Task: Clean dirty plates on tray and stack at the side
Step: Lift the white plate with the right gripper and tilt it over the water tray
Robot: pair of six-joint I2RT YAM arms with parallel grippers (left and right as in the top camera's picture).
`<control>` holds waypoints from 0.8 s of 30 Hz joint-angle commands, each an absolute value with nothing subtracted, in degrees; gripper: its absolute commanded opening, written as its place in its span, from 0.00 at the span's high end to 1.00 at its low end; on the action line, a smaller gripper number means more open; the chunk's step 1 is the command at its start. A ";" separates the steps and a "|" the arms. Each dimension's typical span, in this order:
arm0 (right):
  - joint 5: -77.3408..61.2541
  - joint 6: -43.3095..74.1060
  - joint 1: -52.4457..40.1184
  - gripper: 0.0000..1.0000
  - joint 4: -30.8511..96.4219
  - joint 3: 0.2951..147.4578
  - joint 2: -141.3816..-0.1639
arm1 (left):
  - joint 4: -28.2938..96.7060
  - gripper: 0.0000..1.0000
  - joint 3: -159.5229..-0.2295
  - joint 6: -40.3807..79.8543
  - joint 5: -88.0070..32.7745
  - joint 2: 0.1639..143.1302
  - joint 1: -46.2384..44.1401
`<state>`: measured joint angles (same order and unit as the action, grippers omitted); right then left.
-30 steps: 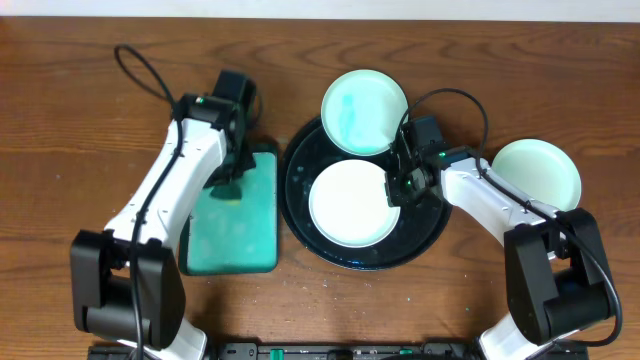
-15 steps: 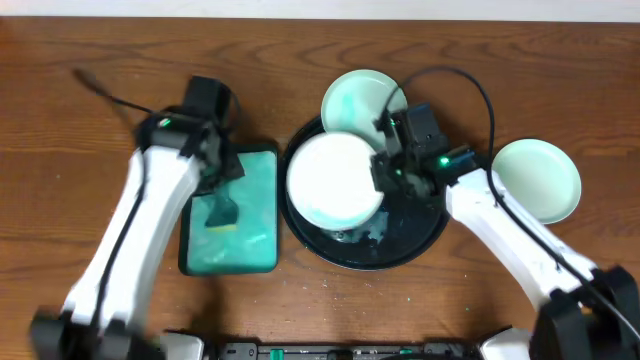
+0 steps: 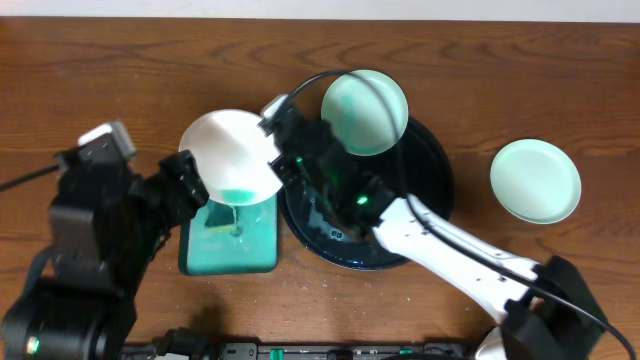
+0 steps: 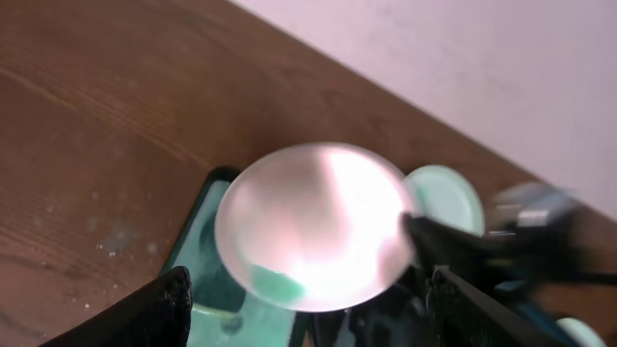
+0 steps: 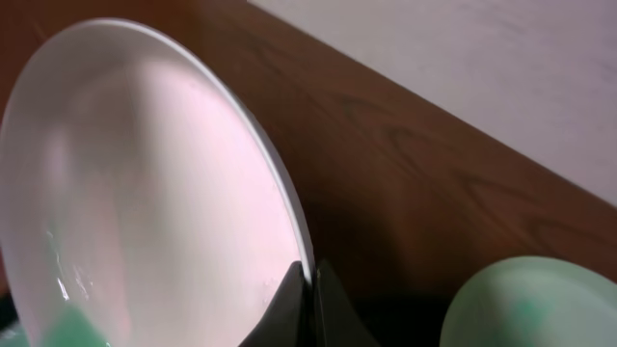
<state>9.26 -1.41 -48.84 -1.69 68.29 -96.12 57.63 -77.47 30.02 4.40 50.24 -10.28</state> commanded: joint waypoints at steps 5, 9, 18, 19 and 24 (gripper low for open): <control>25.21 -18.72 -55.57 0.99 -7.27 68.88 -94.87 | 58.04 0.22 -78.28 30.06 4.29 47.31 -10.04; 33.93 -27.51 -59.37 0.99 -9.91 68.88 -94.06 | 58.19 0.22 -78.24 30.06 4.29 47.46 -10.04; 43.51 -37.54 -63.24 0.99 -17.61 68.88 -93.97 | 58.19 0.21 -78.24 30.06 4.29 47.46 -10.04; 44.45 -38.83 -63.64 0.99 -18.63 68.88 -93.97 | 58.19 0.21 -78.24 30.06 4.29 47.46 -10.04; 46.50 -42.76 -64.95 0.99 -22.13 68.88 -93.97 | 58.19 0.21 -78.24 30.06 4.29 47.46 -10.04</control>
